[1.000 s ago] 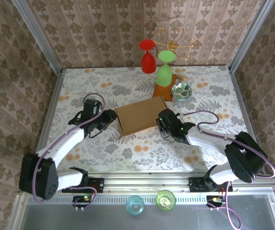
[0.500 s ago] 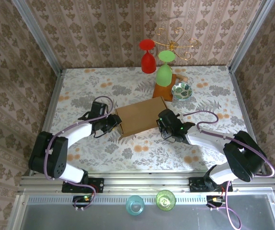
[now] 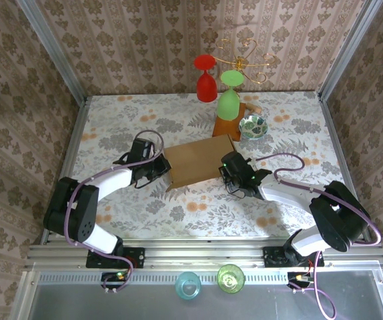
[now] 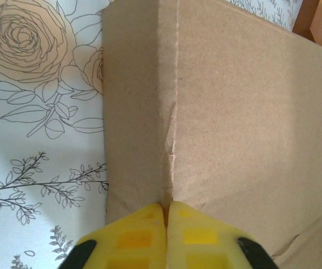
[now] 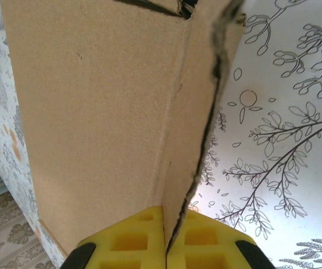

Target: Fold the paper box

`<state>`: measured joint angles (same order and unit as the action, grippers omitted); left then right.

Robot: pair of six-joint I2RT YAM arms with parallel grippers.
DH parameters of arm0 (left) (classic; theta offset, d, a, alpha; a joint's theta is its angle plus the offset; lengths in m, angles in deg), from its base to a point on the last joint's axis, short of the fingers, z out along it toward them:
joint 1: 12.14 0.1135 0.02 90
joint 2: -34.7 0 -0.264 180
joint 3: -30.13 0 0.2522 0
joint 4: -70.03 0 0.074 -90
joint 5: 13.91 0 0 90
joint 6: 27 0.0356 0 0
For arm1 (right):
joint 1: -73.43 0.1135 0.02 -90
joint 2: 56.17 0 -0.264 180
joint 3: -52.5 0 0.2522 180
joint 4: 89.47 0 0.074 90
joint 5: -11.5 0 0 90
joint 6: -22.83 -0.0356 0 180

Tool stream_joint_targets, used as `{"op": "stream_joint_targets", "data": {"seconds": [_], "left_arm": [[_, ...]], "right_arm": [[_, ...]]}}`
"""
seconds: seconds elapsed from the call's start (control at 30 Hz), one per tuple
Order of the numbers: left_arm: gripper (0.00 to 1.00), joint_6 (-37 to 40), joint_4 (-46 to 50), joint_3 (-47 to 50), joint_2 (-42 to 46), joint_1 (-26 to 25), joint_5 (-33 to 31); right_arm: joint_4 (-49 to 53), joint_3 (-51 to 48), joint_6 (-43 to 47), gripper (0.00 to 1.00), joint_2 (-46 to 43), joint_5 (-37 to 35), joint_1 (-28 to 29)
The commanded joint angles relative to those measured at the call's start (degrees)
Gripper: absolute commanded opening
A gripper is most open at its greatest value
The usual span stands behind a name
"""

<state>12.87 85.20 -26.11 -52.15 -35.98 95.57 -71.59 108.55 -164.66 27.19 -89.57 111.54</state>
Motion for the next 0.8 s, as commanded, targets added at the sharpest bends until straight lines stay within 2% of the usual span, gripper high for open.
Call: {"op": "stream_joint_targets", "data": {"seconds": [0.0, 0.13, 0.23, 0.37, 0.47, 0.6, 0.7, 0.77], "left_arm": [[0.0, 2.15, 6.48, 1.54, -2.41, -1.04, -1.11], [0.0, 4.29, 7.85, 2.31, -1.27, -0.59, -0.95], [0.0, 6.56, 8.65, 2.43, -0.13, -0.51, -0.3], [0.0, 8.43, 10.2, 2.18, 0.35, -0.25, 0.73], [0.0, 9.06, 10.48, 2.79, 1.25, 0.32, 1.33], [0.0, 9.8, 11.33, 3.28, 2.05, 0.97, 1.82], [0.0, 10.23, 11.77, 3.62, 2.45, 1.24, 1.87], [0.0, 10.36, 11.75, 4.04, 2.6, 1.64, 1.87]], "right_arm": [[8.51, 0.76, 5.97, 0.22, -1.45, -0.06, -0.45], [12.28, 2.35, 18.09, 0.57, -7.15, 1.15, -3.74], [17.54, 5.82, 30.03, 0.69, -10.75, 4.81, -7.81], [21.52, 8.06, 44.63, 0.77, -13.95, 9.86, -15.08], [19.53, 8.04, 52.16, 0.79, -12.51, 18.4, -23.17], [15.83, 11.09, 59.61, 0.83, -4.14, 30.94, -29.07], [15.7, 14.68, 63.69, 0.86, 6.31, 37.8, -29.74], [13.28, 15.22, 64.34, 0.86, 10.02, 41.5, -29.82]]}}
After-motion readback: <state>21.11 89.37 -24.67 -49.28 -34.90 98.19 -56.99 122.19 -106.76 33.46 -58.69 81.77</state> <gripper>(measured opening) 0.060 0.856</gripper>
